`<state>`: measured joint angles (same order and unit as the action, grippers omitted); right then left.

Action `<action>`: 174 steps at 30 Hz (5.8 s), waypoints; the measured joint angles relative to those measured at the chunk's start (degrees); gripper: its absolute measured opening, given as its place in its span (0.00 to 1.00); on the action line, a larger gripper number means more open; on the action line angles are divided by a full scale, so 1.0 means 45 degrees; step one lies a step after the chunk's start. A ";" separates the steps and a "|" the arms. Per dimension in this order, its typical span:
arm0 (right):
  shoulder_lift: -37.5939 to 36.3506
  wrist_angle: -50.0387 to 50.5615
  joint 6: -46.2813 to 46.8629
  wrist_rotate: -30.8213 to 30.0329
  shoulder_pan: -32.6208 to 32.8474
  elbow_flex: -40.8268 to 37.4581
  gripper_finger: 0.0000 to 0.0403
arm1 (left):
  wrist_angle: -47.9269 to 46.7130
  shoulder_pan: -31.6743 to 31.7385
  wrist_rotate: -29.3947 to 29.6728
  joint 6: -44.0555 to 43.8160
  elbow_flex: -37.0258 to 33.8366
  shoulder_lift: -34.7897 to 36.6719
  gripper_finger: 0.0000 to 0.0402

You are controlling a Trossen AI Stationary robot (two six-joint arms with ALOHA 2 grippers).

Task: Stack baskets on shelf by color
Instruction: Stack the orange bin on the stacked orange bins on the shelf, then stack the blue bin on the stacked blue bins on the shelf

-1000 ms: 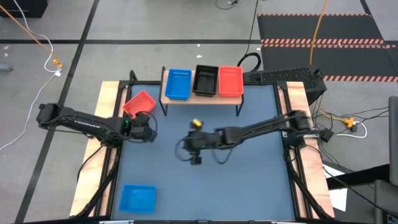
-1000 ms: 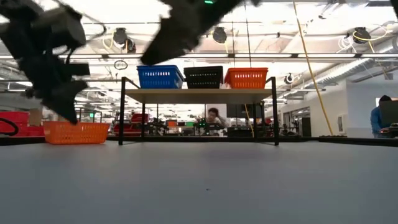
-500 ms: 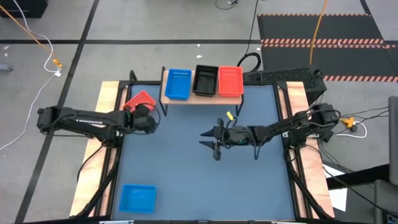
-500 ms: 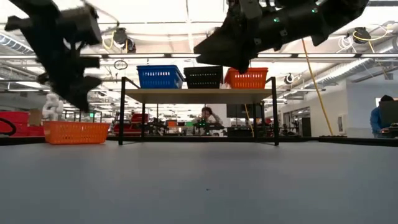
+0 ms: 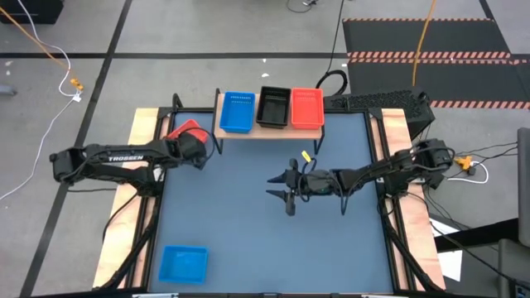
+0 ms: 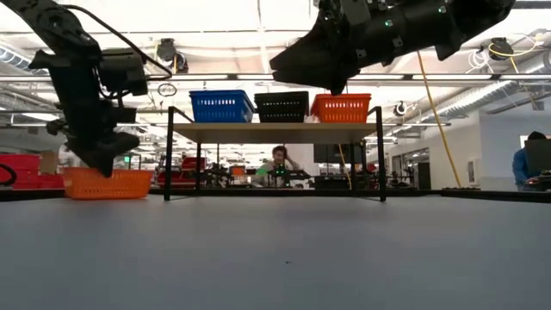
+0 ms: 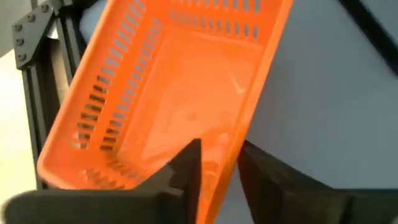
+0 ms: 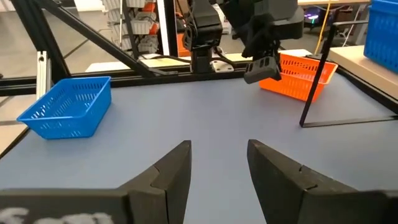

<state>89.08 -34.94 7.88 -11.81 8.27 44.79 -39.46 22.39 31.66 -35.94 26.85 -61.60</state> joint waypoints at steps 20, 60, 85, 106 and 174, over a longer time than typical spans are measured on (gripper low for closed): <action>0.0009 0.0292 -0.0049 0.0009 0.0102 0.0000 0.38 | -0.0631 -0.3988 -0.5357 0.0186 0.1047 0.0061 0.03; 0.3503 0.7051 -0.4612 0.5044 0.0248 0.5814 0.49 | 0.6761 -0.9542 -0.7320 1.1530 0.1248 -0.1083 0.04; 0.0250 1.2286 -0.0237 0.0917 0.0848 0.5979 0.00 | 0.5123 -0.8052 -0.4578 0.5968 0.1248 -0.1042 0.51; -0.1270 1.6759 -0.3640 -0.3722 0.2405 1.0441 0.00 | 0.5697 -0.8022 -0.4560 0.3137 0.1243 -0.1044 0.49; -0.1025 0.8812 -0.4595 0.5339 -0.2407 0.5645 0.40 | -0.2856 -0.7906 0.0808 -0.3883 0.1234 -0.1044 0.39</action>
<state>84.47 4.72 -12.79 12.21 -2.56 70.20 -52.31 -13.19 35.30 -53.41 32.40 -66.30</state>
